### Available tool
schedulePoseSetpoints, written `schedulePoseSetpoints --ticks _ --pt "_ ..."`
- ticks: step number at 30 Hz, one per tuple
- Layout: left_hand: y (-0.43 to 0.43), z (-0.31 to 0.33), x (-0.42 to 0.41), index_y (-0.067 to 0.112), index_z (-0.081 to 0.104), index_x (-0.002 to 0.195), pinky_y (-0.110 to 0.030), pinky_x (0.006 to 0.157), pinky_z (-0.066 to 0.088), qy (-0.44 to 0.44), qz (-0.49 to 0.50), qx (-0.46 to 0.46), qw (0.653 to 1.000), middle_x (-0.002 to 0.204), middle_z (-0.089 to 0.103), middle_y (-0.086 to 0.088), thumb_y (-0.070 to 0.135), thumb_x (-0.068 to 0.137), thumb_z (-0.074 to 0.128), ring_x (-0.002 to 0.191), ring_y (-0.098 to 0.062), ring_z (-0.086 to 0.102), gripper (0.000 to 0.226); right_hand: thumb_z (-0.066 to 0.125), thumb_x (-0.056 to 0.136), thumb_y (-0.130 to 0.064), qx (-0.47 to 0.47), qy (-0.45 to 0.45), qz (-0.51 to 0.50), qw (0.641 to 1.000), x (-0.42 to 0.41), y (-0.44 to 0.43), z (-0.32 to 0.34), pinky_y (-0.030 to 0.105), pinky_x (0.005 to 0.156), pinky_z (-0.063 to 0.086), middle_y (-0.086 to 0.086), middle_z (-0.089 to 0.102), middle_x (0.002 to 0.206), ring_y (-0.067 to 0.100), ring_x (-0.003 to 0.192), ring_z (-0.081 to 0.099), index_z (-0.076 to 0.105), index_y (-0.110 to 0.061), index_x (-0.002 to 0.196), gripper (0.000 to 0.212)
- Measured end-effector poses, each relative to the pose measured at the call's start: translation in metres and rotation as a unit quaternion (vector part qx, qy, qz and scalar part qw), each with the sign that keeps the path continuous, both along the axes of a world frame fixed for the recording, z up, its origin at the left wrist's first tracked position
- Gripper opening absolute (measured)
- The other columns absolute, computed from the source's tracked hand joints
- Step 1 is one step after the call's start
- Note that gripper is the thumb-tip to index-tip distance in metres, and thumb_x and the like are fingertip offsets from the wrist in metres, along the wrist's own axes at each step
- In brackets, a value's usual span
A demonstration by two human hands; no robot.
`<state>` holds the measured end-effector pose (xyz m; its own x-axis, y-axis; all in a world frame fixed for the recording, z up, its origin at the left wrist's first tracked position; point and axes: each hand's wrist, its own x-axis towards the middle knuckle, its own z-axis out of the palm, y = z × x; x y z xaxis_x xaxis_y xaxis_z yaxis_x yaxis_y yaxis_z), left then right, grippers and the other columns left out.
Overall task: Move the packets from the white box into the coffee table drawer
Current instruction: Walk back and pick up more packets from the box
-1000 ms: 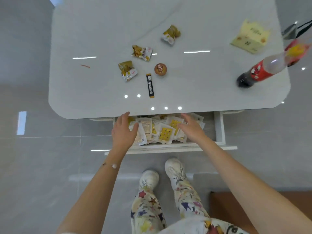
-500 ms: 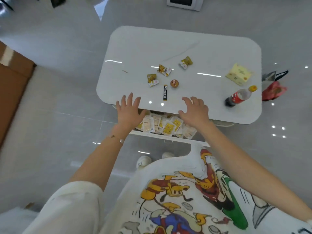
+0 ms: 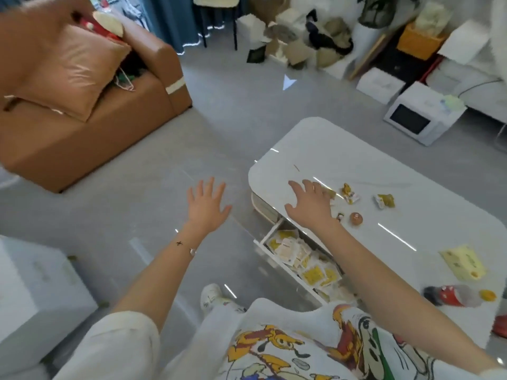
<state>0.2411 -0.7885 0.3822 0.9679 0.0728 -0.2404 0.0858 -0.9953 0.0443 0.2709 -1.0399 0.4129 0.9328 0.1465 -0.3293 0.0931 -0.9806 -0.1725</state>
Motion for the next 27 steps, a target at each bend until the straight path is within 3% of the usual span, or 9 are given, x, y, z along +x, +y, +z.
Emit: schedulePoseSetpoints --ticks 9,13,27 --pt "0.198 0.036 -0.047 0.025 0.017 0.151 -0.051 0.117 0.003 -0.041 0.213 -0.006 0.976 0.161 0.004 -0.007 0.052 0.096 0.038 0.147 -0.032 0.003 0.066 0.056 0.085 -0.038 0.025 -0.038 0.183 0.982 0.04 0.224 0.036 0.041 0.111 0.025 0.008 0.031 0.151 0.029 0.138 0.028 0.025 -0.031 0.149 0.072" --pt "0.284 0.041 -0.073 0.023 0.019 0.152 -0.052 0.117 0.003 -0.047 0.286 -0.009 0.957 0.161 0.005 -0.008 0.052 0.095 0.041 0.147 -0.033 0.004 0.067 0.055 0.086 -0.041 0.033 -0.051 0.234 0.97 0.05 0.316 0.044 0.042 0.112 0.024 0.009 0.028 0.154 0.03 0.139 0.028 0.022 -0.03 0.151 0.073" --pt "0.457 0.024 -0.111 0.024 0.012 0.152 -0.053 0.117 0.003 -0.022 0.422 -0.024 0.906 0.161 0.004 -0.009 0.053 0.095 0.037 0.147 -0.034 0.003 0.069 0.054 0.088 -0.044 0.033 -0.02 0.385 0.922 0.076 0.562 0.031 0.044 0.112 0.024 0.008 0.025 0.155 0.031 0.142 0.022 0.019 -0.03 0.152 0.074"
